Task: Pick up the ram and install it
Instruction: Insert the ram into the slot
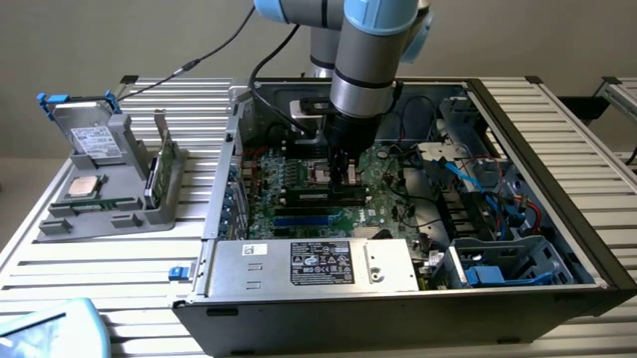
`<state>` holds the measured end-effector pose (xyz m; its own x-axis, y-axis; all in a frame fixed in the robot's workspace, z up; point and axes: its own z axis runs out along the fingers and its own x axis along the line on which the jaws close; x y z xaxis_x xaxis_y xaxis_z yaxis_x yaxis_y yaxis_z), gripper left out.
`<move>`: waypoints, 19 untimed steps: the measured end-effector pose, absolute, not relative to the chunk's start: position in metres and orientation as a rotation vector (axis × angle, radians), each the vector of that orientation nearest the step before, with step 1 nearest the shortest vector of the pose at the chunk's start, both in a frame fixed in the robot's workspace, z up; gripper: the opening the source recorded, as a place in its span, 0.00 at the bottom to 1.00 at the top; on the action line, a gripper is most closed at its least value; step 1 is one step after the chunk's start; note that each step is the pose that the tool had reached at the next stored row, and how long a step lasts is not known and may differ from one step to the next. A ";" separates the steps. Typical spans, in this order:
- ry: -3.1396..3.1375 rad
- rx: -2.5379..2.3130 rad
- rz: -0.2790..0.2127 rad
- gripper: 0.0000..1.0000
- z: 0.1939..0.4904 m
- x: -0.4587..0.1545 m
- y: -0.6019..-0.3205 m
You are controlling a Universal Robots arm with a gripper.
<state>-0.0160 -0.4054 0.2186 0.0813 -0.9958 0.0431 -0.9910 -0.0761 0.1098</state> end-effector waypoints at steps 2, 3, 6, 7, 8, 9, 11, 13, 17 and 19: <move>-2.056 2.226 -0.065 0.14 0.219 -0.015 -0.405; -2.056 2.226 -0.066 0.14 0.219 -0.015 -0.405; -2.055 2.225 -0.067 0.14 0.219 -0.015 -0.405; -2.055 2.225 -0.067 0.14 0.220 -0.015 -0.405; -2.055 2.225 -0.068 0.14 0.220 -0.015 -0.404; -2.055 2.225 -0.068 0.14 0.221 -0.015 -0.404; -2.055 2.225 -0.068 0.14 0.221 -0.015 -0.404; -2.055 2.225 -0.068 0.14 0.221 -0.015 -0.404; -2.055 2.225 -0.068 0.14 0.220 -0.015 -0.404; -2.055 2.225 -0.068 0.14 0.220 -0.015 -0.404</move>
